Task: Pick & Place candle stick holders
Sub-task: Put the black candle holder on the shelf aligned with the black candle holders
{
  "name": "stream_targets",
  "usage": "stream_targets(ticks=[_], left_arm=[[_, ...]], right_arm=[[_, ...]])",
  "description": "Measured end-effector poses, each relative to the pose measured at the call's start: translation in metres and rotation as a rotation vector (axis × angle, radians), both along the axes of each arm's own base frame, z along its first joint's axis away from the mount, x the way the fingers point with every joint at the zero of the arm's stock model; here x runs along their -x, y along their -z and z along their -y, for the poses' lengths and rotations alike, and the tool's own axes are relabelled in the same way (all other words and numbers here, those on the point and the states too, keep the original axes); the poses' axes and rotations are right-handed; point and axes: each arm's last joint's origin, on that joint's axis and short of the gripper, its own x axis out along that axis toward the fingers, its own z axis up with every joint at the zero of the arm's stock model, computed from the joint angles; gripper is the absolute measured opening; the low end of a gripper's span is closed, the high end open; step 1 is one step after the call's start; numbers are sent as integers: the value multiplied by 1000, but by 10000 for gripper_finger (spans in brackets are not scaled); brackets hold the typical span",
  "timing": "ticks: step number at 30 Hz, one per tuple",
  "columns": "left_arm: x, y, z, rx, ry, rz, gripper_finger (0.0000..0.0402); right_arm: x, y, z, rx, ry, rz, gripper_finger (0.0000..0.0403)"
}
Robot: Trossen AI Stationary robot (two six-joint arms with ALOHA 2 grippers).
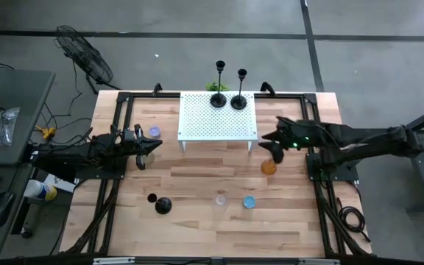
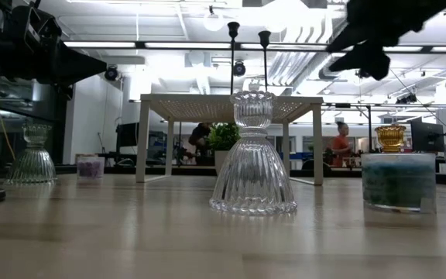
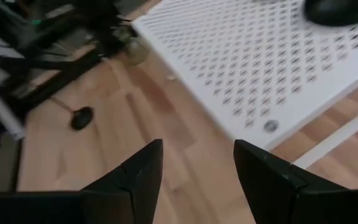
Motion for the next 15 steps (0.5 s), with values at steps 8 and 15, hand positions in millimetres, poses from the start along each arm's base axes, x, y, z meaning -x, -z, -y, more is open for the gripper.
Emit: stream_targets(ticks=[8, 15], left_arm=[[0, 0, 0, 0, -1, 0, 3], [0, 0, 0, 0, 0, 0, 3]], right_arm=[[29, 31, -14, 4, -83, 237, 191], [50, 64, -15, 1, -101, 320, 191]])
